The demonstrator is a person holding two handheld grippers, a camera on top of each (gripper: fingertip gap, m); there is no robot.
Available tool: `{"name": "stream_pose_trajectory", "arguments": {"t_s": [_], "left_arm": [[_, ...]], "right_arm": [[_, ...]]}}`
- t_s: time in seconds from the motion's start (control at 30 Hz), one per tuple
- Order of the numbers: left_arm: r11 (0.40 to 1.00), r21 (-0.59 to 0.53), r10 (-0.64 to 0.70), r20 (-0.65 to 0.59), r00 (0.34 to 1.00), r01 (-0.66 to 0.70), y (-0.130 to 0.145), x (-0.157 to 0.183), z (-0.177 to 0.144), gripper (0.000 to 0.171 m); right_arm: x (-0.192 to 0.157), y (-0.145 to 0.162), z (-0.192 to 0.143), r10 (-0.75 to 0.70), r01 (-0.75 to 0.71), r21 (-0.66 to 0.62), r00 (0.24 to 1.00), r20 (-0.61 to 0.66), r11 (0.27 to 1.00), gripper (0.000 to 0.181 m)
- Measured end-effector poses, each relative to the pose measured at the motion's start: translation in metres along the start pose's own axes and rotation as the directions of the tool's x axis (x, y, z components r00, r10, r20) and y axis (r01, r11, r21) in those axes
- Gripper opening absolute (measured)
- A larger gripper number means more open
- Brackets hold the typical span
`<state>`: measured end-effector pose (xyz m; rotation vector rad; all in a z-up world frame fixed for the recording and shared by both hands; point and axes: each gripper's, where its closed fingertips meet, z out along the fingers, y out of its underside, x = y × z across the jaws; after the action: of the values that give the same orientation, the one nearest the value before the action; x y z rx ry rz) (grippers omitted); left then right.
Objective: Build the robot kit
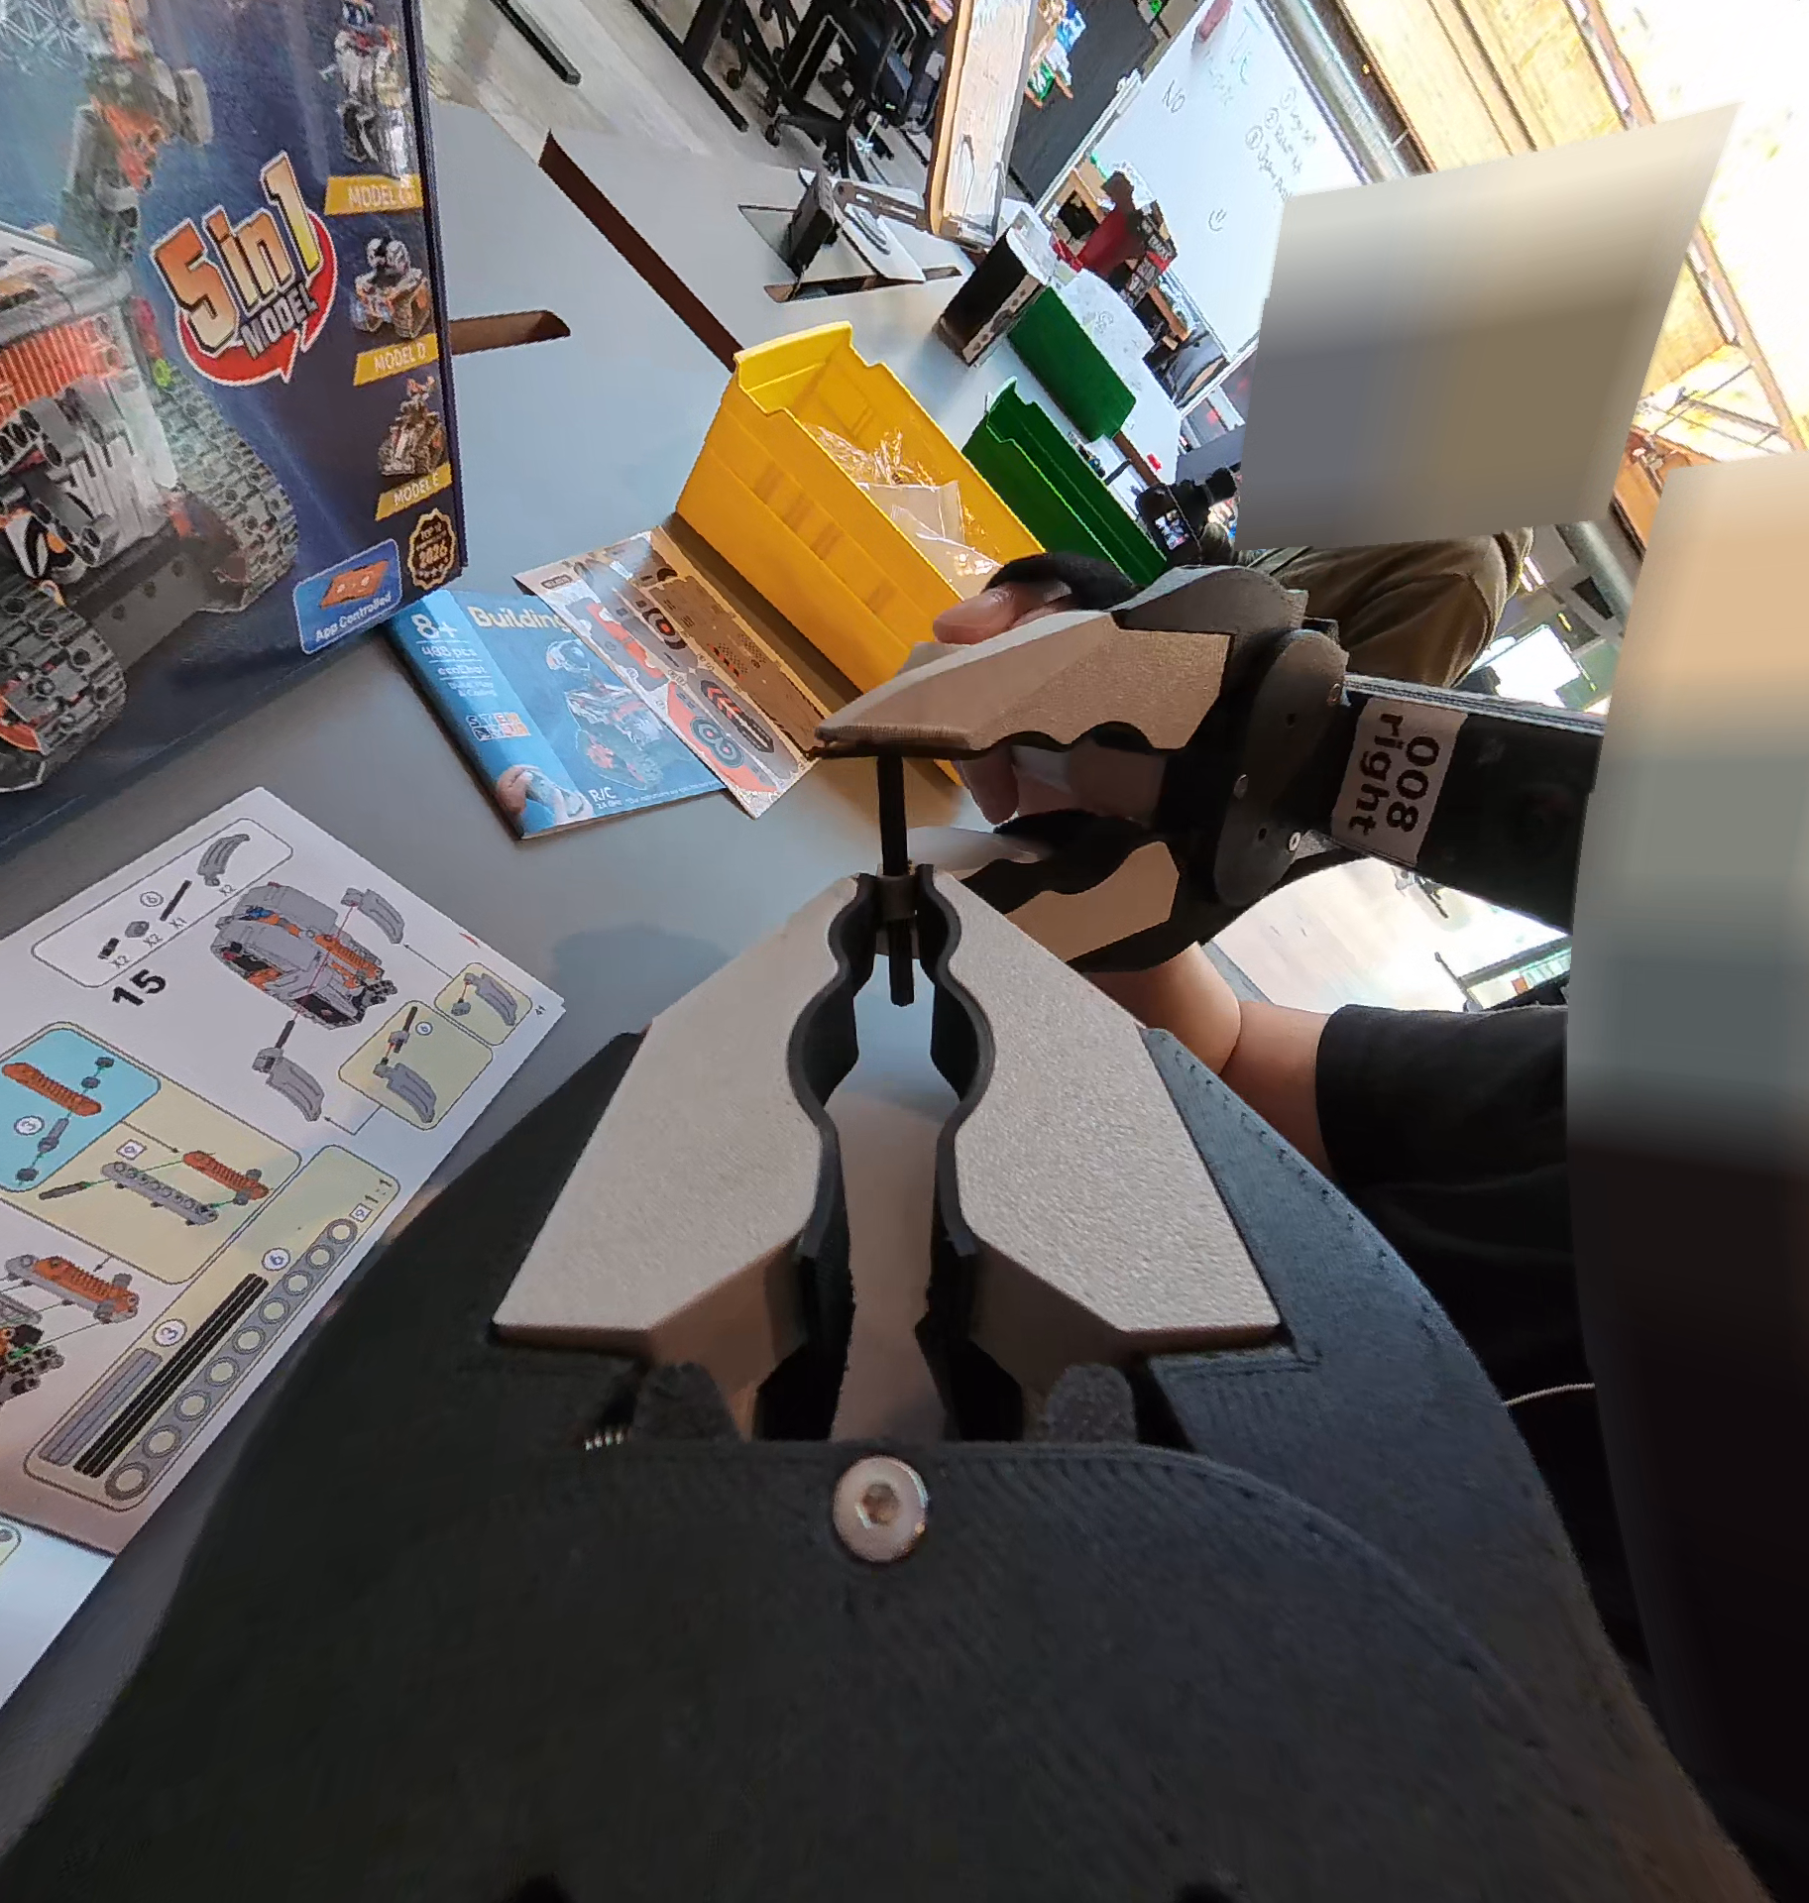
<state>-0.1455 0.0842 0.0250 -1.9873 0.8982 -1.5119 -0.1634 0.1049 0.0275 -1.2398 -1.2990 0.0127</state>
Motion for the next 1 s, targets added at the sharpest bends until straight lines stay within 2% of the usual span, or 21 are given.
{"name": "stream_pose_trajectory", "arguments": {"t_s": [0.37, 0.6, 0.83, 0.93, 1.0], "left_arm": [[1.000, 0.016, 0.026, 0.014, 1.000, -0.026, -0.004, 0.000, -0.003, 0.005], [0.997, 0.067, 0.023, 0.030, 0.999, -0.025, -0.011, -0.002, -0.013, 0.005], [0.997, 0.066, 0.030, 0.025, 0.999, -0.032, -0.011, 0.000, -0.009, 0.005], [0.998, 0.057, 0.038, 0.030, 0.999, -0.039, -0.010, 0.000, -0.007, 0.005], [0.997, 0.073, 0.033, 0.023, 0.999, -0.034, -0.013, 0.001, -0.008, 0.005]], "right_arm": [[0.003, -0.001, 0.000, -0.007, 0.007, 0.015, 1.000, -0.021, 1.000, 0.028], [0.007, -0.001, -0.007, 0.034, -0.034, 0.046, 0.999, -0.001, 0.998, 0.011], [-0.005, -0.001, -0.003, 0.036, -0.039, 0.049, 0.998, 0.061, 0.998, 0.010], [-0.006, -0.001, -0.003, 0.022, -0.025, 0.054, 0.998, 0.057, 0.998, 0.000], [-0.007, -0.002, -0.003, 0.028, -0.033, 0.064, 0.997, 0.067, 0.997, 0.000]]}}
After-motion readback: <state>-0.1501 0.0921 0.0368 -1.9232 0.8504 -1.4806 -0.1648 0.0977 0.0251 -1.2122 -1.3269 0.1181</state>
